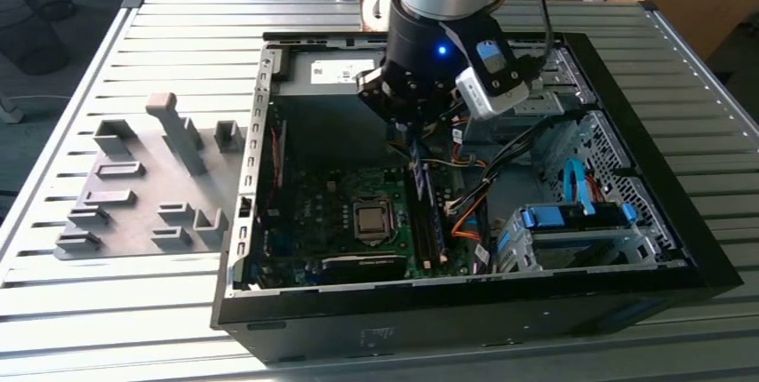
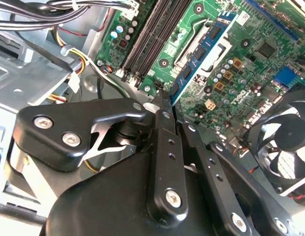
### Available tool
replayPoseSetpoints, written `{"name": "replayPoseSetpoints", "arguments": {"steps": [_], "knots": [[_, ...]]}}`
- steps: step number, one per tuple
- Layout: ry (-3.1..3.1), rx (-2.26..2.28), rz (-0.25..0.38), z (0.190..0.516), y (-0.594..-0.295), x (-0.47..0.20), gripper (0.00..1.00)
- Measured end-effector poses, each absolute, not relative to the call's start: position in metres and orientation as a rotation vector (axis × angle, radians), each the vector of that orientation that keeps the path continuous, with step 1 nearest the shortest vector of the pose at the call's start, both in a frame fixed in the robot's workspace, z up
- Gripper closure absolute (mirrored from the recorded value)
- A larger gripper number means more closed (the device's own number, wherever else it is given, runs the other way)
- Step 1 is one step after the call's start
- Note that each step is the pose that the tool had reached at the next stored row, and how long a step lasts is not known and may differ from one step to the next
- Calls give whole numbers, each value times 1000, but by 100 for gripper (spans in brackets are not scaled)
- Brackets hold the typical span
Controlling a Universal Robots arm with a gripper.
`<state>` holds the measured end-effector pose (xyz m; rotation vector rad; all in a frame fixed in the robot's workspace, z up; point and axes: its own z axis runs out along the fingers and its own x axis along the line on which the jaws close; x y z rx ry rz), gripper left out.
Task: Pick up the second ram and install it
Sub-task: 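Insert the second ram into the second slot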
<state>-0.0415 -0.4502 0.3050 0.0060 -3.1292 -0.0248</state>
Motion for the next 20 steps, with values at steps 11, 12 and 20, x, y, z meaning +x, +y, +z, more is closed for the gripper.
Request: {"name": "replayPoseSetpoints", "arguments": {"steps": [11, 12, 20], "knots": [[-3119, 6, -27, 296, -461, -34, 86], [-3119, 6, -27, 295, -462, -33, 86], [-3119, 5, -27, 290, -467, -33, 86]]}}
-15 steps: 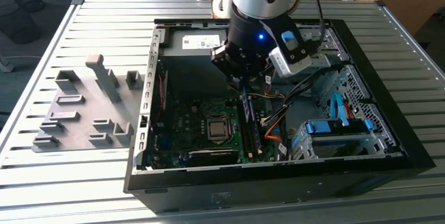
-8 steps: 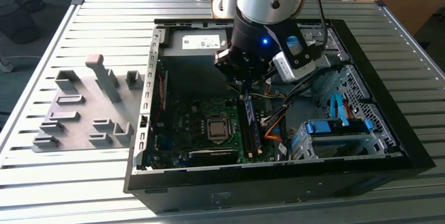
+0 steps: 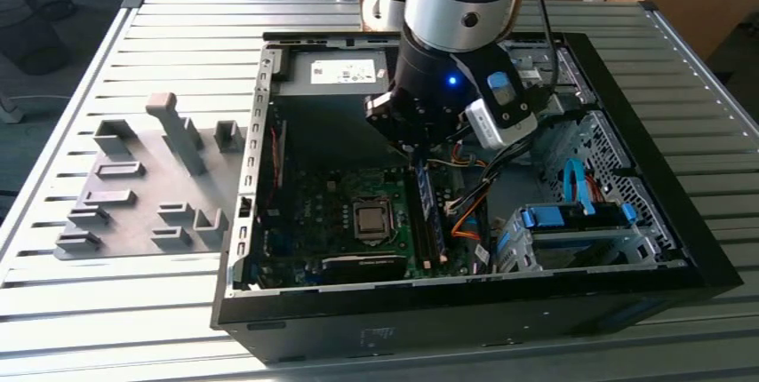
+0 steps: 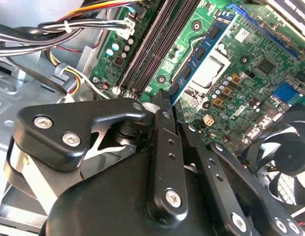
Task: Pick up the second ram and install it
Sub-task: 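Insert the second ram into the second slot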
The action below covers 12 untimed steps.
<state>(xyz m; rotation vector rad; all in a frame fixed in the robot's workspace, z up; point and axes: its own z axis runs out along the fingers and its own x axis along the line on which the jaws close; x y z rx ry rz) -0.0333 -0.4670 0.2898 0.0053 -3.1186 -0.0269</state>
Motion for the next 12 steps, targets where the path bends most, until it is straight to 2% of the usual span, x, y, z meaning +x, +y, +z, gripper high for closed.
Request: {"name": "replayPoseSetpoints", "arguments": {"steps": [12], "knots": [[-3118, -7, -27, 274, -470, -30, 86]]}}
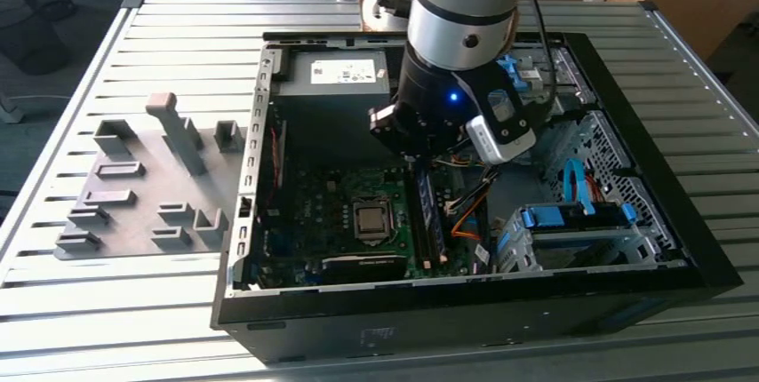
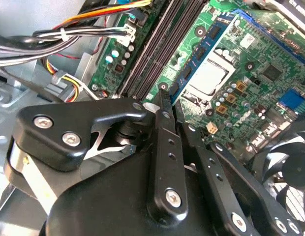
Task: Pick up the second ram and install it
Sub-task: 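Insert the second ram into the second slot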
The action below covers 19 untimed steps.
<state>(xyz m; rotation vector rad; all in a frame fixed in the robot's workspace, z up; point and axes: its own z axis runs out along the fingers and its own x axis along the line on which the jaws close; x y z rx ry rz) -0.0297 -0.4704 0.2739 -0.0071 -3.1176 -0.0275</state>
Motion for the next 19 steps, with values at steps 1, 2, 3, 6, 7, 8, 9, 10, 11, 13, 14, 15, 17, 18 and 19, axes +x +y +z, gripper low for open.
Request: {"name": "replayPoseSetpoints", "arguments": {"steps": [1, 2, 3, 6, 7, 8, 9, 10, 11, 13, 14, 15, 17, 18, 19], "knots": [[-3118, -12, -28, 272, -471, -30, 86], [-3118, -15, -27, 270, -472, -30, 86], [-3118, -16, -27, 269, -473, -30, 86], [-3118, -16, -28, 263, -476, -29, 86], [-3118, -16, -28, 261, -477, -30, 86], [-3118, -16, -28, 259, -478, -30, 86], [-3118, -16, -28, 257, -478, -29, 86], [-3117, -16, -28, 256, -478, -29, 86], [-3117, -16, -27, 254, -478, -29, 86], [-3117, -16, -28, 250, -478, -29, 86], [-3117, -16, -28, 250, -478, -29, 86], [-3117, -16, -27, 249, -478, -29, 86], [-3117, -16, -27, 249, -478, -29, 86], [-3117, -16, -27, 249, -478, -29, 86], [-3117, -16, -27, 249, -478, -29, 86]]}}
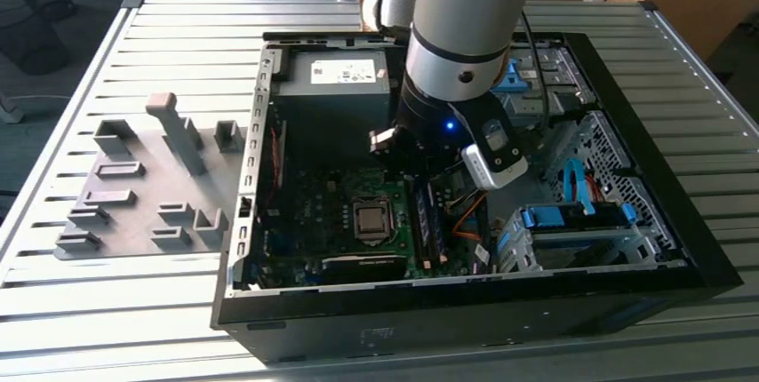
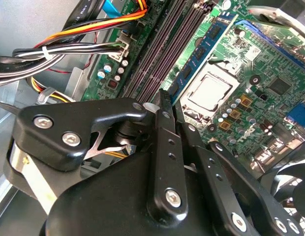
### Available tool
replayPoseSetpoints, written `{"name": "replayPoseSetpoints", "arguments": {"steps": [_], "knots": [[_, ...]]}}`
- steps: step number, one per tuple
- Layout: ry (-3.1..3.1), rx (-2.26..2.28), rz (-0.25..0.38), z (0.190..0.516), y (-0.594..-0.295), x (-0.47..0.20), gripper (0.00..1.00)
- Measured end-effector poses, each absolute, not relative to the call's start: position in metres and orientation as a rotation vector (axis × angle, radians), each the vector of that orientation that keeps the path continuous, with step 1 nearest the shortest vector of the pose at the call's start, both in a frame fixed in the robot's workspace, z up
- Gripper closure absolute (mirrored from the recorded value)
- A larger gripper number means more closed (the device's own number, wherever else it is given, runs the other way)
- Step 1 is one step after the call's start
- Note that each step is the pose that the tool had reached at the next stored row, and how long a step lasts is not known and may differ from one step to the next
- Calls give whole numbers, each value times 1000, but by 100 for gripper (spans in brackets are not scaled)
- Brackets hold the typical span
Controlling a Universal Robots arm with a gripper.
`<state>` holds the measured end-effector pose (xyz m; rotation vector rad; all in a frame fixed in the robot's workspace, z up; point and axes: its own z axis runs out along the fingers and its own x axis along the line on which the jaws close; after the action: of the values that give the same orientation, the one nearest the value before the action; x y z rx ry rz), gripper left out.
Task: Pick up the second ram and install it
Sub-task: 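Insert the second ram into the second slot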
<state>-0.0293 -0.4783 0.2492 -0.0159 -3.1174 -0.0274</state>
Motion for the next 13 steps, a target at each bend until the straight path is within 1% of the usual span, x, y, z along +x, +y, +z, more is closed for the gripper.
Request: {"name": "replayPoseSetpoints", "arguments": {"steps": [13], "knots": [[-3112, -16, -30, 247, -478, -28, 86]]}}
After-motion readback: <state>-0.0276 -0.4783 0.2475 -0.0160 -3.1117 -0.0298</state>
